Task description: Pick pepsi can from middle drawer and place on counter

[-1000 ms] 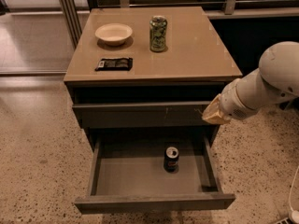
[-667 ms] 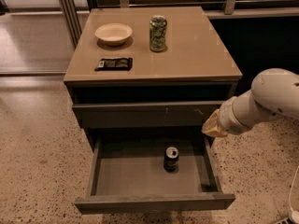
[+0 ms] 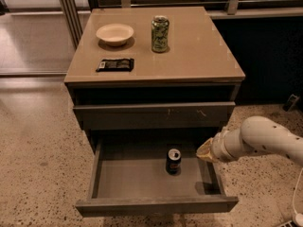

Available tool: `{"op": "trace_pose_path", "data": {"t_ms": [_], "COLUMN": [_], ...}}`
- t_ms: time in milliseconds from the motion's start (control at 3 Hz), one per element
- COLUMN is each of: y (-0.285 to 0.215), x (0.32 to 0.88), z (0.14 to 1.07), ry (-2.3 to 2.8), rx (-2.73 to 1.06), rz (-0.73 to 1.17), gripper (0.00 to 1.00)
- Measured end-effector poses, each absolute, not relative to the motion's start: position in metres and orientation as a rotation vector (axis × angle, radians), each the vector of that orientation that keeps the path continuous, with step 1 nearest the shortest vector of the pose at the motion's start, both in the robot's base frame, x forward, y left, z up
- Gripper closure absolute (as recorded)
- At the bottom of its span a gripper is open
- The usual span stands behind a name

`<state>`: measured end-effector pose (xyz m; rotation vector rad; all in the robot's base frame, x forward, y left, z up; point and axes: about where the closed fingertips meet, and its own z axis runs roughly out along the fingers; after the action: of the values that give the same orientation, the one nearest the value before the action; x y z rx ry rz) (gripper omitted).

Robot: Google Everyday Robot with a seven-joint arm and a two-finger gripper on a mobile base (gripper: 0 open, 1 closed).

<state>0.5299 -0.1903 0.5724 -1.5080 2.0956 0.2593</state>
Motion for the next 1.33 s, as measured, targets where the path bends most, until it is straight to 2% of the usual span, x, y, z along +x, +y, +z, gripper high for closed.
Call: {"op": "trace_pose_path", "data": {"t_ms": [333, 1000, 1333], "y": [-0.189, -0.192, -0.196], "x": [0.533, 0.527, 0.528], "z": [0.515, 0.489, 0.471], "ry": [2.1, 2.106, 2.084], "rx": [-1.441, -1.434, -1.388], "rz": [0.314, 0.345, 0.366], "gripper": [1.0, 1.0, 0.81]}}
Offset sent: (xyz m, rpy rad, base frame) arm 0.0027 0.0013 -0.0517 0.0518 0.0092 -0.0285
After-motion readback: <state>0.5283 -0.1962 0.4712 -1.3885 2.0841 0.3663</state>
